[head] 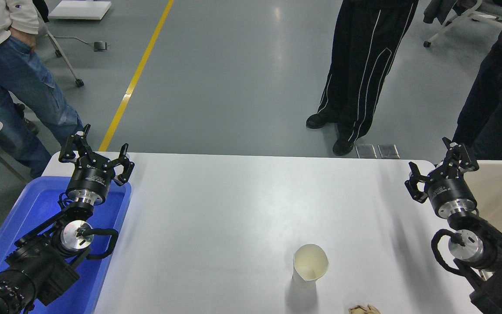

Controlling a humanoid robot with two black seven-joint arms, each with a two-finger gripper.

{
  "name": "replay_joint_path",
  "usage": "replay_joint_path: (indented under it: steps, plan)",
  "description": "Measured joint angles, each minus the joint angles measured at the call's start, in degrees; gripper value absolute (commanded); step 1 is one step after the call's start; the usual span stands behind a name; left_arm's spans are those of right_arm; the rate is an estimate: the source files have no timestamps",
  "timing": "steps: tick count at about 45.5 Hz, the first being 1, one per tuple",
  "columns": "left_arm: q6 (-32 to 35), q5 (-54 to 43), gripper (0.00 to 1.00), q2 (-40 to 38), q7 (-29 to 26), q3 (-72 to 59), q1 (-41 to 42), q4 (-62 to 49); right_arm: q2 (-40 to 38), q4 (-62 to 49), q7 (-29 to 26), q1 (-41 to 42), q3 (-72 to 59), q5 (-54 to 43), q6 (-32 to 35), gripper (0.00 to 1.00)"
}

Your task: Dispose of the paper cup in the dustbin

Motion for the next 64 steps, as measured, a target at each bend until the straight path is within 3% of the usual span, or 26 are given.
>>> replay_joint_path:
  steps: [51, 64]
  plan:
    - [0.0, 0.0, 1.00, 0.0, 0.0, 0.0, 0.0, 0.0, -1.8, -4.7, 0.0, 0.2, -2.0, -0.3, -0.1, 1.00]
    - [0.0, 0.0, 1.00, 0.0, 0.0, 0.0, 0.0, 0.0, -6.7, -4.4, 0.0, 2.4, -9.8, -1.9, 0.0, 1.00]
